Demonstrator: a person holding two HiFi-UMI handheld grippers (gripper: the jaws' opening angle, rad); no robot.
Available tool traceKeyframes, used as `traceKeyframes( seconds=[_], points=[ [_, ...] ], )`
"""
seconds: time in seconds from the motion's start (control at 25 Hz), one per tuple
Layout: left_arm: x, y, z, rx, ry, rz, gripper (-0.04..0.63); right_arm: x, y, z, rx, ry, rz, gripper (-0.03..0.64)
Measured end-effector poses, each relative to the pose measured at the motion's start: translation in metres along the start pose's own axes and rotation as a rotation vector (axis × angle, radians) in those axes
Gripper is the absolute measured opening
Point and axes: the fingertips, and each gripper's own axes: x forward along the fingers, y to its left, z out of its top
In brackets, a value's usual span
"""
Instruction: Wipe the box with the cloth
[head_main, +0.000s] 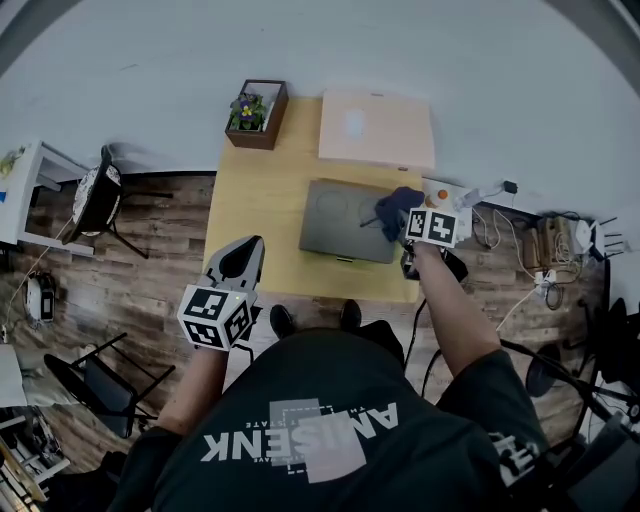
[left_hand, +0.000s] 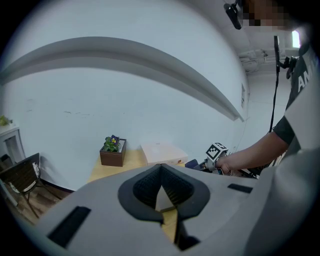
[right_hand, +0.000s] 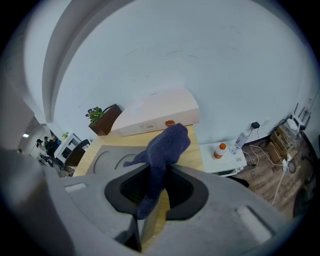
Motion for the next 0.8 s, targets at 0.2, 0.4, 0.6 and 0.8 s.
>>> traceKeyframes(
  seconds=[0.2, 0.4, 0.6, 0.8],
  points=[
    [-0.002, 0.005, 0.005, -0.018, -0.028, -0.02, 0.002, -0.019, 0.032, 0.015, -0.034, -0.036, 0.113, 0.081],
    [-0.011, 0.013, 0.006, -0.049, -0.04, -0.007, 0.002, -0.024, 0.117, 0.03, -0.143, -0.022, 0.288, 0.081],
    [-0.035, 0.032, -0.002, -0.131, -0.046, 0.053, 0.002, -0.003, 0.187, 0.015, -0.21, 0.032, 0.381, 0.081],
    [-0.068, 0.057, -0.009, -0.186, -0.095, 0.148, 0.002, 0.035, 0.231, -0.014, -0.264, 0.115, 0.419, 0.081]
  ],
)
